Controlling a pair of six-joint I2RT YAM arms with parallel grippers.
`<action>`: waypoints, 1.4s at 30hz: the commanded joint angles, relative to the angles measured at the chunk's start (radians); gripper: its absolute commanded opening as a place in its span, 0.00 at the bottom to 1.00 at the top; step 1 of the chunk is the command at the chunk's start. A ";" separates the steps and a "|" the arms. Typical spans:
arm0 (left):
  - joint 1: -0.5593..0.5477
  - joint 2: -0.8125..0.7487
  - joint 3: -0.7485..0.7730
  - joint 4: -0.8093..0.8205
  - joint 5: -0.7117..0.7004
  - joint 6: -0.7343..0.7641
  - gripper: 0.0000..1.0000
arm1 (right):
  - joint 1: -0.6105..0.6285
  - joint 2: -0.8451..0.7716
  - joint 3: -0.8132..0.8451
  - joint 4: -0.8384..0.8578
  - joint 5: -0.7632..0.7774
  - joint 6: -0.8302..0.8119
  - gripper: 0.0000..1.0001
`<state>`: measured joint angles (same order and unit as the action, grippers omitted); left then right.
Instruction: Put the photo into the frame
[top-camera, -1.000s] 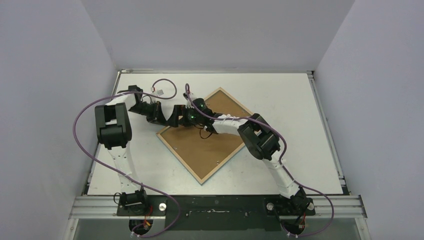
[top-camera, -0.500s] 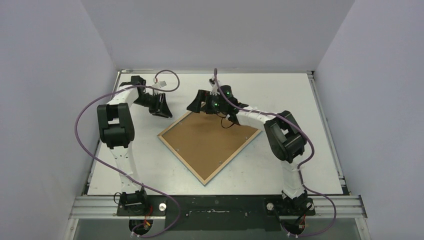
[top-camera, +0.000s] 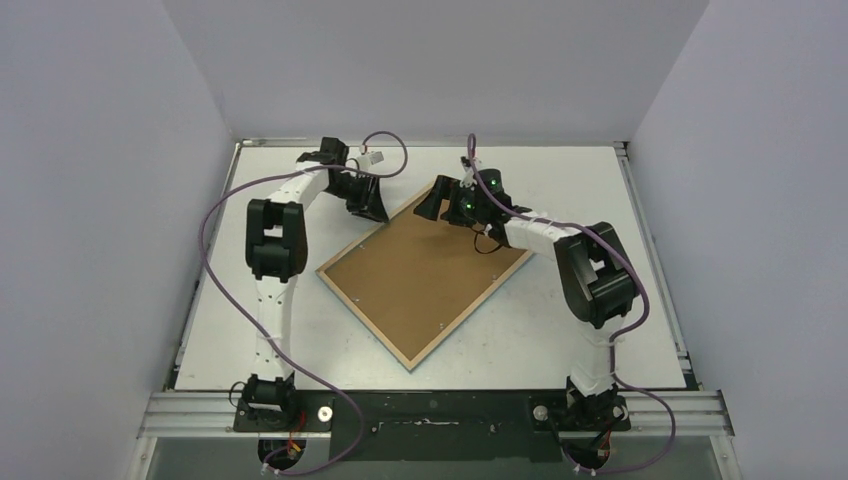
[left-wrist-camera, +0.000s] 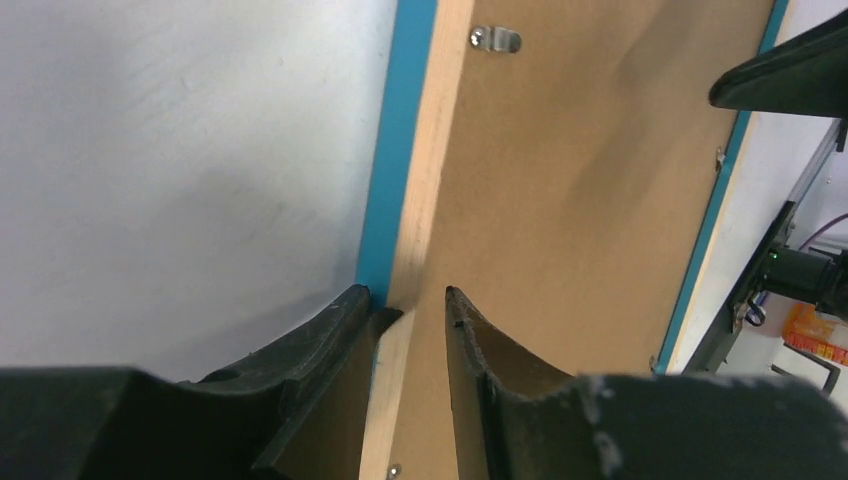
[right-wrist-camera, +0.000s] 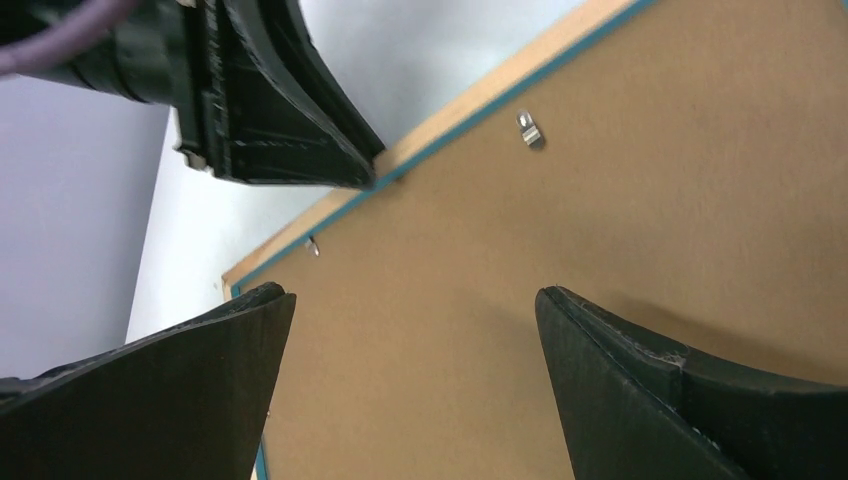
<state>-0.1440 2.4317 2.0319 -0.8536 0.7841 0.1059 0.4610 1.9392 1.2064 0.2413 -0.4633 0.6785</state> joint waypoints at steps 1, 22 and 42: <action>0.001 0.021 0.081 0.089 -0.046 -0.079 0.29 | -0.013 0.071 0.118 0.041 -0.073 -0.055 0.96; -0.001 0.065 0.072 0.112 -0.019 -0.091 0.23 | -0.034 0.392 0.470 -0.014 -0.139 -0.129 0.96; 0.000 0.052 0.050 0.096 -0.022 -0.082 0.21 | -0.003 0.394 0.414 -0.012 -0.175 -0.135 0.96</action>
<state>-0.1471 2.4886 2.0838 -0.7628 0.7578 0.0078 0.4351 2.3524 1.6566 0.2390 -0.6193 0.5610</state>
